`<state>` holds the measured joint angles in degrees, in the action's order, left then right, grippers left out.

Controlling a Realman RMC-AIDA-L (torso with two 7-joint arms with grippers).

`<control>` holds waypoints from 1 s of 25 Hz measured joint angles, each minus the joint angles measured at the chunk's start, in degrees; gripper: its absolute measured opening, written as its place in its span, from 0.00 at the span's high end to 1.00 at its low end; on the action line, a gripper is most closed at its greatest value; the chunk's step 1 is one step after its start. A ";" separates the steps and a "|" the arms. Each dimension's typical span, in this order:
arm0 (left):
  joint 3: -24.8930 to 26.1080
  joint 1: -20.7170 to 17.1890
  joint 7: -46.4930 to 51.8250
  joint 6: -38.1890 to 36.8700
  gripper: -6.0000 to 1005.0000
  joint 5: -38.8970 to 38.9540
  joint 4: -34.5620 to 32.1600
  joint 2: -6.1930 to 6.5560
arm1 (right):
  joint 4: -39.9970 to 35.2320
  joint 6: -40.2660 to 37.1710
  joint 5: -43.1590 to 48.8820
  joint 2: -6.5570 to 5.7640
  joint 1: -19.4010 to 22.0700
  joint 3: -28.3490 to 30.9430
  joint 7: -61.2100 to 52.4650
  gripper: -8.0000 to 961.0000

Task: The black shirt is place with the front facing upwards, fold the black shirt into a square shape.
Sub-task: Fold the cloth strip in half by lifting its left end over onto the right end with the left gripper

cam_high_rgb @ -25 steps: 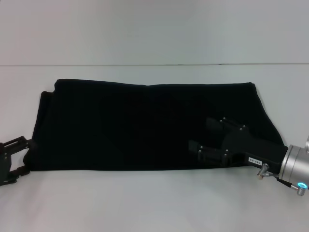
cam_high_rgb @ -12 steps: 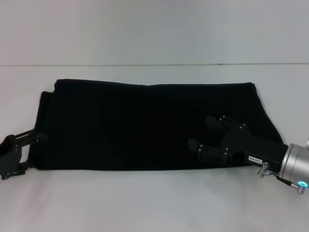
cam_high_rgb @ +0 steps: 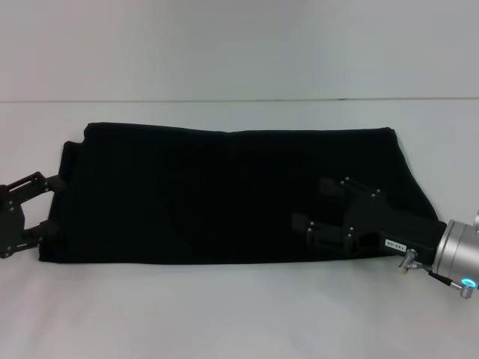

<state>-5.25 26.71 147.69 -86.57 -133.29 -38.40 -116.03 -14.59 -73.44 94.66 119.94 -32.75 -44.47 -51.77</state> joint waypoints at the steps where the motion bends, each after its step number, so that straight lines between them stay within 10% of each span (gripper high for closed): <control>1: 0.45 -0.10 0.03 -0.64 0.12 0.03 -0.01 0.01 | 0.00 0.01 0.00 0.02 0.00 0.00 0.00 0.04; 25: -0.65 -2.53 3.06 0.66 0.12 -6.31 -3.00 -0.09 | -0.09 0.32 0.00 -0.07 -0.30 0.17 0.00 0.04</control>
<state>-5.90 24.18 150.75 -85.92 -139.60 -41.40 -116.12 -14.68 -73.12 94.66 119.87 -33.05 -44.29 -51.77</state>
